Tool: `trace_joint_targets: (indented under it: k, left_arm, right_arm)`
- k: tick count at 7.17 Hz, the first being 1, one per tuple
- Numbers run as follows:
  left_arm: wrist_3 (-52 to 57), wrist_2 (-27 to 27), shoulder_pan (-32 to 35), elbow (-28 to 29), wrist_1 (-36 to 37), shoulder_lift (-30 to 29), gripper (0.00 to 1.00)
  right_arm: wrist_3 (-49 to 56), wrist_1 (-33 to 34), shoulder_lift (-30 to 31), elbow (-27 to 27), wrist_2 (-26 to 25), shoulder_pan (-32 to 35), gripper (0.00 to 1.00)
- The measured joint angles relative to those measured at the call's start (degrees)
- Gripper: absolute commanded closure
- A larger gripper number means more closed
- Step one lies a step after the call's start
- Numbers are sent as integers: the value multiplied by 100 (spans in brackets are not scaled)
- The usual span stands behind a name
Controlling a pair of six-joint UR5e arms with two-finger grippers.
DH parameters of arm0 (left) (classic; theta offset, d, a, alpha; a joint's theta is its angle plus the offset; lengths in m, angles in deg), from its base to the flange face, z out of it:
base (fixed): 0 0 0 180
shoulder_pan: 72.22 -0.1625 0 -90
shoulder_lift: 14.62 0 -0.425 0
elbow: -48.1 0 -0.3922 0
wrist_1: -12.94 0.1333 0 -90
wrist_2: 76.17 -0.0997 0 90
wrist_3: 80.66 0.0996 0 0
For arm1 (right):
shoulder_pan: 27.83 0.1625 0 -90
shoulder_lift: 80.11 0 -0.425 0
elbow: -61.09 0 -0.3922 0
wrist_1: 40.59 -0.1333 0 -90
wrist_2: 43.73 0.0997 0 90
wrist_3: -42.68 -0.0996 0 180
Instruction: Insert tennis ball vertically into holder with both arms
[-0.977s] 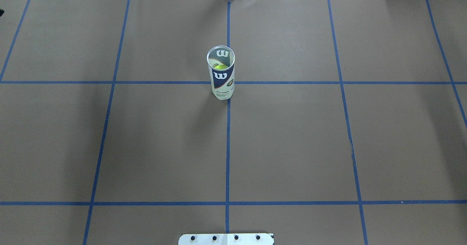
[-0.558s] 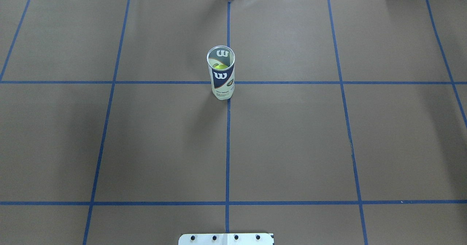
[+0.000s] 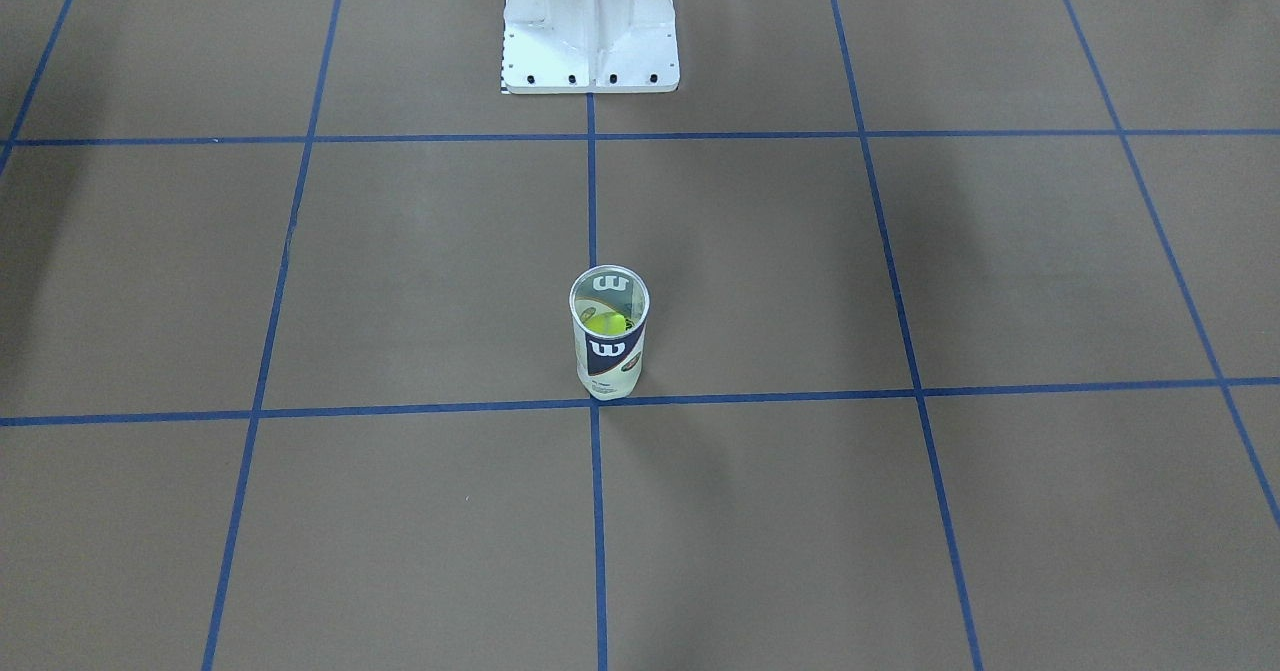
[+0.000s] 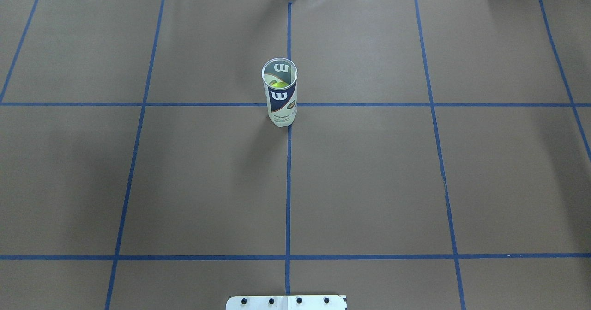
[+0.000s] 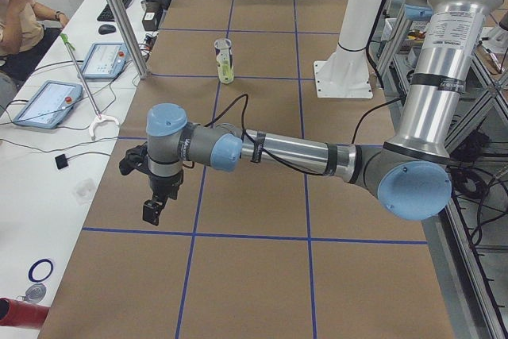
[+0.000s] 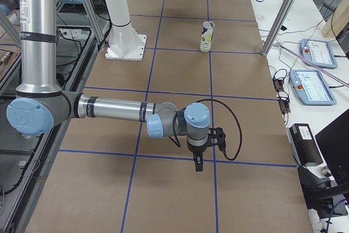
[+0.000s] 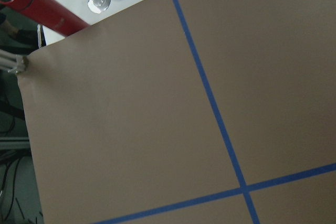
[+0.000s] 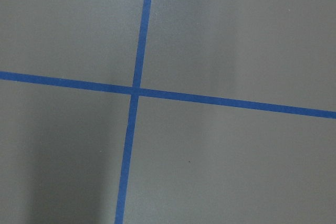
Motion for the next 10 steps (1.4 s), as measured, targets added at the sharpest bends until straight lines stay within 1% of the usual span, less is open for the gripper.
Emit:
trace_joint_targets:
  k: [1,2,3,5,6,7,10]
  left_arm:
    - [-1,529,20,-111,394,158,0]
    - [-22,1059,36,-351,573,495,0]
    - [-94,1326,43,-679,637,912,0]
    - [-378,1461,53,-1303,658,1633,0]
    - [-479,1467,54,-1510,656,1853,0]
    - [-537,1471,50,-1588,654,1949,0]
    - [-528,1470,38,-1503,637,1939,0]
  right_arm:
    - [0,17,1,0,1,0,1]
    - [2,42,1,0,4,0,1]
    - [6,54,16,-11,10,0,1]
    - [8,56,116,-55,142,0,1]
    - [9,50,201,-96,250,0,1]
    - [9,40,267,-143,305,0,1]
    - [9,36,306,-265,343,0,1]
